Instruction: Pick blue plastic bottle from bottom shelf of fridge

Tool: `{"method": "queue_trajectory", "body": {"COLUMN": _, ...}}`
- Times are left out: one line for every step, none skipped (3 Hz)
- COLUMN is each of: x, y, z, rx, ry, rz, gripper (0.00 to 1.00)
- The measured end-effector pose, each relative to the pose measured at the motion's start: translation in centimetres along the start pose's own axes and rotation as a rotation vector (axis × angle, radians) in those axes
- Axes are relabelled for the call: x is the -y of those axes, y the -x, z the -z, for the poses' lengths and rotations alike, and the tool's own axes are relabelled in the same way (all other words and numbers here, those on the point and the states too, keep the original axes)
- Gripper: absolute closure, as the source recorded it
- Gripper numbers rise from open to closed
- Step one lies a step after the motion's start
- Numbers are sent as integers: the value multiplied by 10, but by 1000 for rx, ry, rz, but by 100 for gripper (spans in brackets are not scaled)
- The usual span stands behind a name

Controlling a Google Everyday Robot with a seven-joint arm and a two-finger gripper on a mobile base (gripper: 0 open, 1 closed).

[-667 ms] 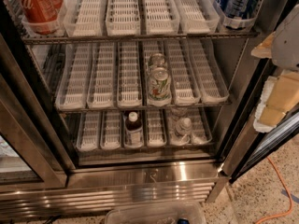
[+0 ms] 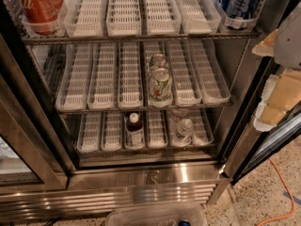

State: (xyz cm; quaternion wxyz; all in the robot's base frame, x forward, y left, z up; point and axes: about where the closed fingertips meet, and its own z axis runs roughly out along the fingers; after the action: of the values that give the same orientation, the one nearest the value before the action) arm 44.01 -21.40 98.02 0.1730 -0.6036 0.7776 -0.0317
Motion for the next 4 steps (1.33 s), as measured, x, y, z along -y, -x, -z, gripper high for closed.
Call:
{"method": "queue_trajectory", "body": {"x": 1, "y": 3, "z": 1, "rx": 20, "ry": -5, "rz": 1, "gripper": 0}}
{"method": "queue_trajectory", "body": {"x": -10, "y": 27, "z": -49, "rx": 116, "ry": 112, "rz": 8, "gripper": 0}}
{"method": "queue_trajectory", "body": {"x": -22, "y": 50, "z": -87, "rx": 209, "ry": 224, "rz": 10, "gripper": 0}}
{"method": "queue_trajectory", "body": {"x": -28, "y": 54, "z": -93, "rx": 218, "ry": 225, "rz": 11, "gripper": 0}}
